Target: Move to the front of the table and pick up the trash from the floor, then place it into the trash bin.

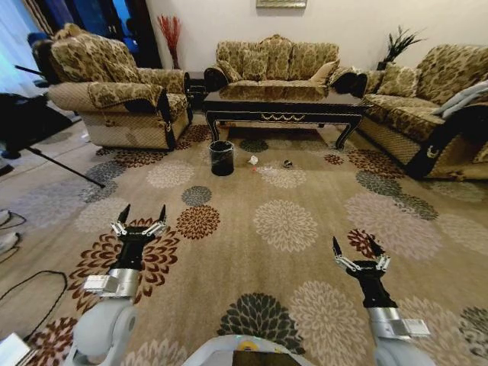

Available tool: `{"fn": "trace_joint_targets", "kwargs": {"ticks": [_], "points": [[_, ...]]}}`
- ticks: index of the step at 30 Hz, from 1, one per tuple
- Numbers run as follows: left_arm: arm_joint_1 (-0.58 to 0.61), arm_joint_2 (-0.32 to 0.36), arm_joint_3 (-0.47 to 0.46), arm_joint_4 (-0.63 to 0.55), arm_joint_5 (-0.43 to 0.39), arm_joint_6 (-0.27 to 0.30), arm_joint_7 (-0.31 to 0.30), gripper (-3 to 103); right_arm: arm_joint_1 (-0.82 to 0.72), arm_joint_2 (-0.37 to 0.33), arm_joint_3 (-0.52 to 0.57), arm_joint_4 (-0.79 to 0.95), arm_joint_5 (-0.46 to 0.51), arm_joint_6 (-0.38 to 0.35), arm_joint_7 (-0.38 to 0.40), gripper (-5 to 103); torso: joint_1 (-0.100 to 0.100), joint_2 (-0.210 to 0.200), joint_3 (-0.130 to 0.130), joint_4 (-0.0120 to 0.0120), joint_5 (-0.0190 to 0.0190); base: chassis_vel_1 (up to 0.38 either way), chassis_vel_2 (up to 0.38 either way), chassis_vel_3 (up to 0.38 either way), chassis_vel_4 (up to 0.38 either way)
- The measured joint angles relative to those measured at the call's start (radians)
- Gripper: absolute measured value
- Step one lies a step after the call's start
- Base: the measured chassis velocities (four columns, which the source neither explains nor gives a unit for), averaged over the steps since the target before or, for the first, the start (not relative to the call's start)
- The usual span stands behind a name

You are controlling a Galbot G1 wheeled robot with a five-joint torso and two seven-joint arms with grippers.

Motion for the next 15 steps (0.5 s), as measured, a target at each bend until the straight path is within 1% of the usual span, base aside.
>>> {"fn": "trace_joint_targets", "kwargs": {"ticks": [4, 8, 12, 13, 15], "points": [[0.006, -0.005, -0.002, -0.002, 0.004, -0.006, 0.000, 100, 0.001, 0.000, -0.001, 0.000, -0.001, 0.004, -0.001, 100, 0.000, 0.000, 0.000, 0.0000, 0.0000, -0.010, 0.008, 0.014, -0.010], [0.013, -0.011, -0.005, -0.010, 0.007, -0.012, 0.000, 100, 0.004, 0.000, -0.005, 0.000, -0.001, 0.007, -0.003, 100, 0.000, 0.002, 0.001, 0.0000, 0.0000, -0.079, 0.074, 0.072, -0.092], [0.020, -0.015, -0.009, -0.017, 0.009, -0.015, 0.001, 100, 0.009, 0.000, -0.009, 0.000, -0.001, 0.008, -0.003, 100, 0.001, 0.003, 0.003, -0.0001, 0.0000, -0.154, 0.175, 0.168, -0.154], [0.024, -0.017, -0.013, -0.020, 0.010, -0.017, 0.001, 100, 0.012, -0.001, -0.011, -0.001, -0.001, 0.009, -0.003, 100, 0.002, 0.004, 0.003, 0.0004, 0.0004, -0.196, 0.236, 0.191, -0.211], [0.026, -0.018, -0.015, -0.021, 0.010, -0.018, 0.001, 100, 0.013, -0.001, -0.012, -0.003, -0.001, 0.010, -0.004, 100, 0.002, 0.004, 0.004, 0.0003, 0.0003, -0.196, 0.224, 0.232, -0.211]]}}
